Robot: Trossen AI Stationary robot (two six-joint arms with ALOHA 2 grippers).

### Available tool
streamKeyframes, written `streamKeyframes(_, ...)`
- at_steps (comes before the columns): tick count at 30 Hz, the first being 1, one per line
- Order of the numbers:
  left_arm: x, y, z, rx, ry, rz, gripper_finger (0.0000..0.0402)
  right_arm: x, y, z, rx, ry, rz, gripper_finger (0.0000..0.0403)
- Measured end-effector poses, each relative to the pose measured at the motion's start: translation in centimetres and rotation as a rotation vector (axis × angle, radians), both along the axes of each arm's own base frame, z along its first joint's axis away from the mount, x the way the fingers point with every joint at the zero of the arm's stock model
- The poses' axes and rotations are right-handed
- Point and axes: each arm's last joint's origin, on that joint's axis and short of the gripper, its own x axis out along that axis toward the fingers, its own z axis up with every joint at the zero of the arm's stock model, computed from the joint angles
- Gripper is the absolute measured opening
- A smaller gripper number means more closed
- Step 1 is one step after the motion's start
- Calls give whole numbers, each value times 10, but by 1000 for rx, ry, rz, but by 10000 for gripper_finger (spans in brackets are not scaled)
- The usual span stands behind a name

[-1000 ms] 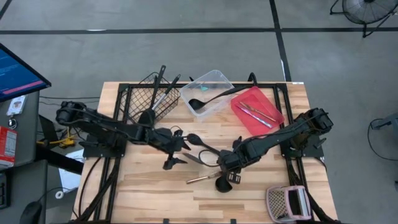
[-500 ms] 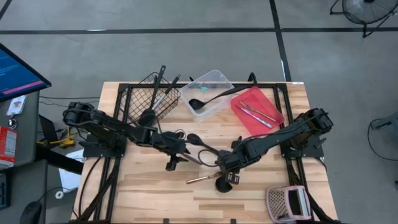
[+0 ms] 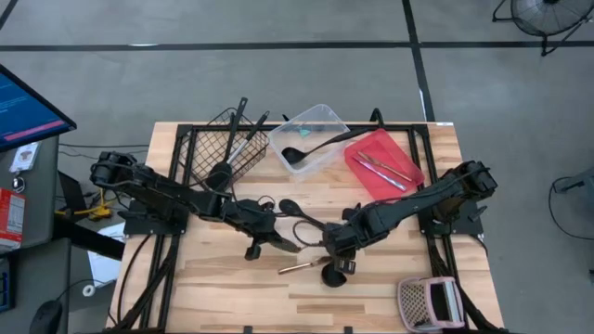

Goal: Pick & Place Kitchen Items
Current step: Put the spatula into the wire basket

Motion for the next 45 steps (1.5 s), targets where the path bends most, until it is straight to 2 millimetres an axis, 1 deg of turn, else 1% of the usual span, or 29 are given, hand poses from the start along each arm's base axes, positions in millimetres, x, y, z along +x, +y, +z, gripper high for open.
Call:
streamKeyframes(4,-5,2,15,-32,-40,46,1,-3,-9,29,-37,-27,-29,257)
streamKeyframes(6,-9,3,24,-43,-74,68,1,-7,-11,46,-39,-76,-42,295)
streamKeyframes(7,-11,4,29,-49,-93,78,1,-11,-13,55,-48,-113,-57,306)
streamKeyframes(10,-17,6,43,-47,-147,115,1,-26,-16,88,-81,-248,-92,313)
streamKeyframes(13,-24,9,54,-48,-187,170,1,-48,-24,119,-94,-392,-174,298)
streamKeyframes(15,-28,12,62,-49,-221,210,1,-67,-26,137,-105,-487,-237,289)
streamKeyframes(18,-37,14,79,-55,-308,259,1,-93,-27,158,-150,-630,-328,284)
streamKeyframes(21,-47,18,95,-59,-390,312,1,-111,-26,171,-205,-747,-407,284)
streamKeyframes(24,-57,20,108,-61,-459,345,1,-117,-22,173,-238,-803,-467,285)
streamKeyframes(27,-62,22,113,-52,-489,352,0,-111,-16,167,-265,-791,-464,285)
streamKeyframes(32,-61,22,113,-55,-495,358,0,-81,-2,142,-343,-710,-437,285)
streamKeyframes(36,-63,23,128,-117,-621,383,0,-57,9,120,-397,-649,-394,286)
streamKeyframes(38,-68,24,139,-154,-706,389,0,-51,14,118,-360,-656,-373,286)
streamKeyframes(41,-75,26,150,-183,-784,399,0,-45,19,122,-298,-708,-367,286)
streamKeyframes(45,-84,29,159,-198,-843,434,0,-46,18,130,-252,-746,-354,286)
